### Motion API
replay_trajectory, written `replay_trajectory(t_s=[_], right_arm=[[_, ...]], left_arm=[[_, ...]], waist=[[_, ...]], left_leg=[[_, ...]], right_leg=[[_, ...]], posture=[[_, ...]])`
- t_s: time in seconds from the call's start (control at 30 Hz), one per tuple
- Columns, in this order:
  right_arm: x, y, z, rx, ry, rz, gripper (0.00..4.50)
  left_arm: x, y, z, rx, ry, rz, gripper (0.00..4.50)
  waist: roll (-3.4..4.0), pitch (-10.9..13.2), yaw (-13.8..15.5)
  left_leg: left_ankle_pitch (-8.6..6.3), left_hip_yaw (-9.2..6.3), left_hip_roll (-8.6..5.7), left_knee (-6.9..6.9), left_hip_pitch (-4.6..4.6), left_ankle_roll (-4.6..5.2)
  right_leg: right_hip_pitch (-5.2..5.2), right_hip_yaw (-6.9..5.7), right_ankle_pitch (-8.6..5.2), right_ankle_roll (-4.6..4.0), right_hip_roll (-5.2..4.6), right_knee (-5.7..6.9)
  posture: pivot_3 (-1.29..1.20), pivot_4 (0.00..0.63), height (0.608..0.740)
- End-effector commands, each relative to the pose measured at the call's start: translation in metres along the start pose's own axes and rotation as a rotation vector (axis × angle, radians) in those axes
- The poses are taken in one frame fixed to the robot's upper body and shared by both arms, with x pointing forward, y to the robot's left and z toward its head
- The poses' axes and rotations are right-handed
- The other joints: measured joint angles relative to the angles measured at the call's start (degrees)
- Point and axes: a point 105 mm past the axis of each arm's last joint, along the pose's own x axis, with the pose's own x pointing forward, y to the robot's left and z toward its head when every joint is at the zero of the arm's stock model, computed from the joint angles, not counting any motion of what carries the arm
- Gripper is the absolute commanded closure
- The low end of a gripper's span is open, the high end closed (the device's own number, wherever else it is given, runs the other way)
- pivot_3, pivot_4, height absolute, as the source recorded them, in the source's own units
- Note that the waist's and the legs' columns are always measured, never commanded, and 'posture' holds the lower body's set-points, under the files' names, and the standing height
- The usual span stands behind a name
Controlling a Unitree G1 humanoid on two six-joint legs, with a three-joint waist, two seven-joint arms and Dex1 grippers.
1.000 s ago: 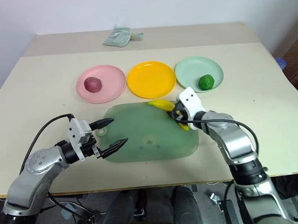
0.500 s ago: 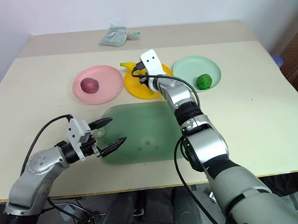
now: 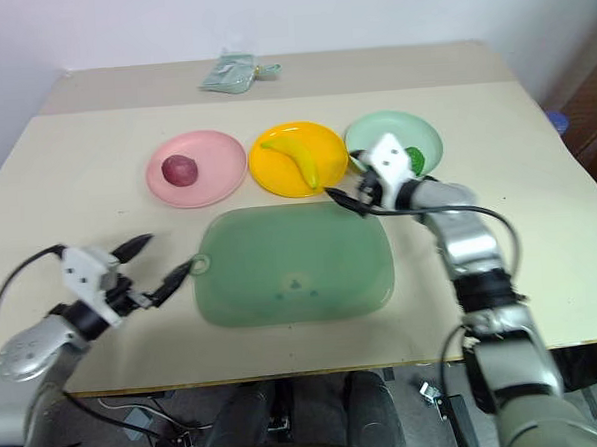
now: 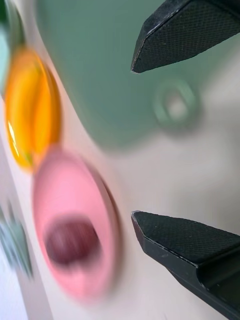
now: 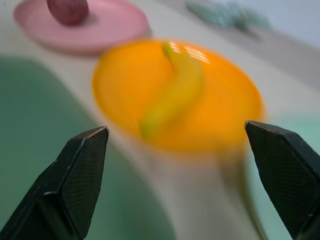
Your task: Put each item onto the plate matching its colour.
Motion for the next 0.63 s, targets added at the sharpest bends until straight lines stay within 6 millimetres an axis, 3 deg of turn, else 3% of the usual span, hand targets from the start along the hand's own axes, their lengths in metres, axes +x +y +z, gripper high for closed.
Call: replay_trajectory(t_s=[0.03, 0.13, 0.27, 0.63], right_arm=[[-0.036, -0.010, 0.007, 0.000, -0.008, 0.010, 0.06], [-0.054, -0.015, -0.008, 0.021, 0.058, -0.012, 0.06], [-0.062, -0.016, -0.020, 0.028, 0.095, -0.034, 0.06], [-0.059, -0.007, -0.023, 0.049, 0.091, -0.033, 0.06]], left_arm=[[-0.014, 0.019, 0.004, 0.043, -0.001, 0.056, 0.00], [-0.016, 0.021, 0.004, 0.054, 0.013, 0.066, 0.00], [-0.013, 0.017, 0.009, 0.059, 0.010, 0.057, 0.00], [-0.010, 0.000, 0.013, 0.040, 0.021, 0.005, 0.00]], waist=[[-0.01, -0.01, -0.04], [-0.03, -0.02, 0.11], [-0.03, -0.02, 0.14], [-0.03, -0.03, 0.20]], left_leg=[[-0.01, 0.02, 0.00, 0.00, 0.02, 0.01], [-0.03, 0.02, 0.02, 0.00, 0.03, 0.04], [-0.05, 0.04, 0.02, 0.02, 0.03, 0.08], [-0.06, -0.01, 0.02, 0.02, 0.02, 0.05]], right_leg=[[0.01, 0.00, -0.01, -0.01, -0.01, 0.00], [0.03, 0.02, -0.02, -0.03, -0.04, 0.01], [0.03, 0.05, -0.01, -0.03, -0.11, 0.03], [0.02, 0.12, -0.01, -0.05, -0.26, 0.01]], posture=[[0.00, 0.150, 0.740], [0.00, 0.150, 0.740], [0.00, 0.150, 0.740], [0.00, 0.150, 0.740]])
